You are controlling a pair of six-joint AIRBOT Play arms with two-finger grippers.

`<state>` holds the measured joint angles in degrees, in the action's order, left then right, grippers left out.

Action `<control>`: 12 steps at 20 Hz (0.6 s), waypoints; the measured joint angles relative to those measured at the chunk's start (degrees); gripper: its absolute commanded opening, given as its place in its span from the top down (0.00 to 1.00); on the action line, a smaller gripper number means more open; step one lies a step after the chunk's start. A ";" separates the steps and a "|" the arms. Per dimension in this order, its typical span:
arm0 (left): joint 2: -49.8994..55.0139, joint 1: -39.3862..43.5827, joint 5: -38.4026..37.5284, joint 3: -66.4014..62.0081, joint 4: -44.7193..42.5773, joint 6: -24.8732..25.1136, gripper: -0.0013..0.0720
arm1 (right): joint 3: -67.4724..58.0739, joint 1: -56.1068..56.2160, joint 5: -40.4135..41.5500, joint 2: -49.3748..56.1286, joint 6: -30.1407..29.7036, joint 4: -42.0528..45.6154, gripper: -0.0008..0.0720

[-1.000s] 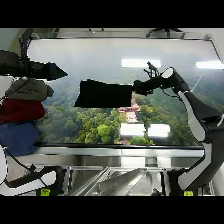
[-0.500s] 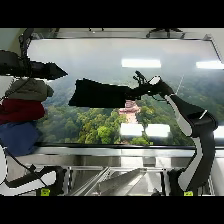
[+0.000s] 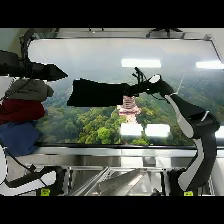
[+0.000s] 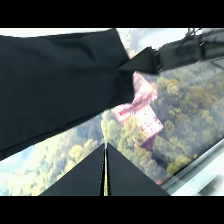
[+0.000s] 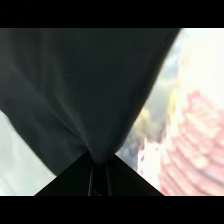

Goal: Fold the shirts.

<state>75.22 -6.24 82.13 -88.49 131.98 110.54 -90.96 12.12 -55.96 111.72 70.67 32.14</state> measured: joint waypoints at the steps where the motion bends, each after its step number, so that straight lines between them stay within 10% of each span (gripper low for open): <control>1: 0.00 0.00 0.50 0.00 0.00 0.04 0.96 | 0.00 -1.73 0.20 -1.79 0.70 1.70 0.97; 12: 0.00 0.00 2.80 0.00 -0.04 -0.02 0.96 | 17.62 -49.22 -3.58 -32.65 17.79 29.07 0.97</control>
<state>75.22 -6.24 84.93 -88.49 131.94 110.52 -73.34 -37.10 -59.55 79.07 88.47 61.21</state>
